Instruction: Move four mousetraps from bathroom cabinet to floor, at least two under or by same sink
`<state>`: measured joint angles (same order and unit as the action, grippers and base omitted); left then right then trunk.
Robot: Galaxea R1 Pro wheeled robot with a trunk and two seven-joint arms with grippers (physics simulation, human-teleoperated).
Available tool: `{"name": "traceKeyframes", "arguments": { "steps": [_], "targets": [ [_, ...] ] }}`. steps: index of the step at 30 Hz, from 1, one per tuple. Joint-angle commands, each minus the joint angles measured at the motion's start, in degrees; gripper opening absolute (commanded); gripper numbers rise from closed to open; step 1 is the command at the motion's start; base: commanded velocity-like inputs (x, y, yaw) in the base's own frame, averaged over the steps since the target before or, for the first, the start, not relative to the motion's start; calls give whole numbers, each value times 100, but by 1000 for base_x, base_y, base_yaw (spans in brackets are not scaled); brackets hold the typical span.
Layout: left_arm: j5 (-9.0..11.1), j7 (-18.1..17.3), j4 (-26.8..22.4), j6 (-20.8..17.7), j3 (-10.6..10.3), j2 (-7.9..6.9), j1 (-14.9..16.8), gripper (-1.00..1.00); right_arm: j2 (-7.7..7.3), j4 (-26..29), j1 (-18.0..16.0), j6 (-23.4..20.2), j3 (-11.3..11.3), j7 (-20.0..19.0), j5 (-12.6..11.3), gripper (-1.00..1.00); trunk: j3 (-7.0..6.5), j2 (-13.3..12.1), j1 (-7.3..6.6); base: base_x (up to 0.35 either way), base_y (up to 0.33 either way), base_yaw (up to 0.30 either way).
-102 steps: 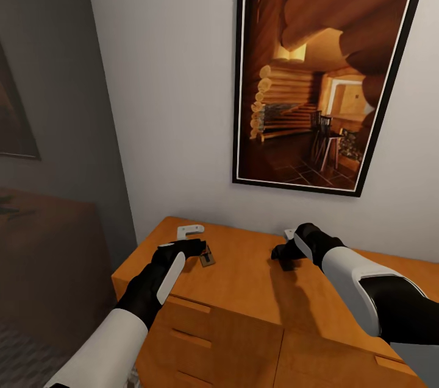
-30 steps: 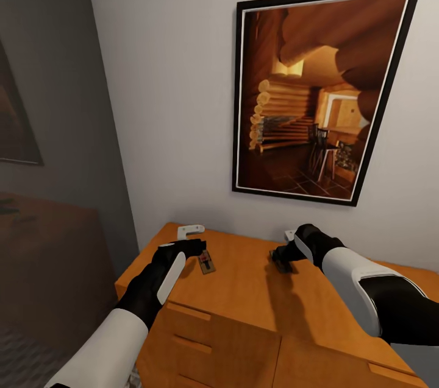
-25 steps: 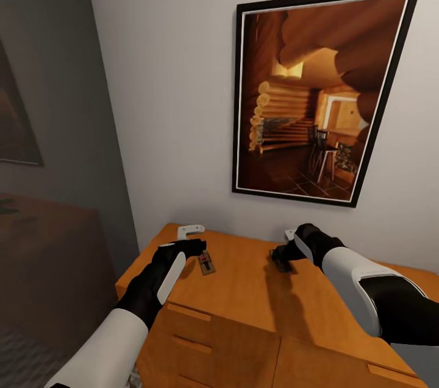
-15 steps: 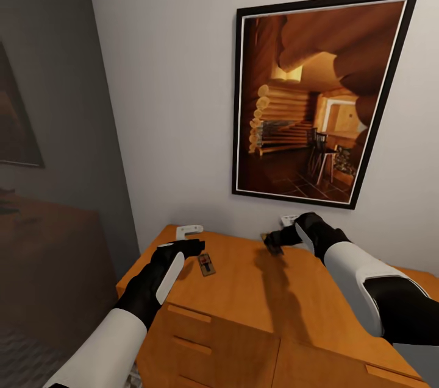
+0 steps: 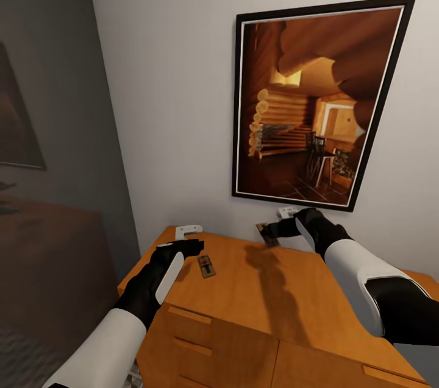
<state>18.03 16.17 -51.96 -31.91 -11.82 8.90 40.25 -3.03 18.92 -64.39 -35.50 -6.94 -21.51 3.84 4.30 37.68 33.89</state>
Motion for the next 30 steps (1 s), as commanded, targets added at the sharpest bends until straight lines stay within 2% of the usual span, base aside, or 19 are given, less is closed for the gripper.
{"name": "traceKeyframes", "arguments": {
  "steps": [1, 4, 12, 23, 25, 30],
  "targets": [
    [61, 53, -7, -17, -13, -2, 6, 100, -5, 18, -4, -20, -27, -28, 29, -100, -7, -33, -20, 0, 0, 0],
    [61, 53, -7, -17, -13, -2, 8, 100, -23, 106, -4, -19, -27, -28, 29, -100, -61, -153, -86, 0, 0, 0],
    [61, 53, -7, -17, -13, -2, 7, 100, -216, 456, -4, -12, -32, -44, 24, -100, -61, -153, -86, 0, 0, 0],
    [65, 46, -7, -17, -13, 5, 5, 100, -227, 671, -4, -19, -37, -47, 14, -100, -61, -153, -86, 0, 0, 0],
    [64, 45, -7, -20, -9, 3, 3, 100, -205, 672, -4, -28, -135, -47, 9, -100, -61, -153, -86, 0, 0, 0],
    [61, 51, -7, -24, -5, -1, 4, 100, -189, 678, -4, -88, -844, -43, -25, -100, -61, -153, -86, 0, 0, 0]
  ]
}}
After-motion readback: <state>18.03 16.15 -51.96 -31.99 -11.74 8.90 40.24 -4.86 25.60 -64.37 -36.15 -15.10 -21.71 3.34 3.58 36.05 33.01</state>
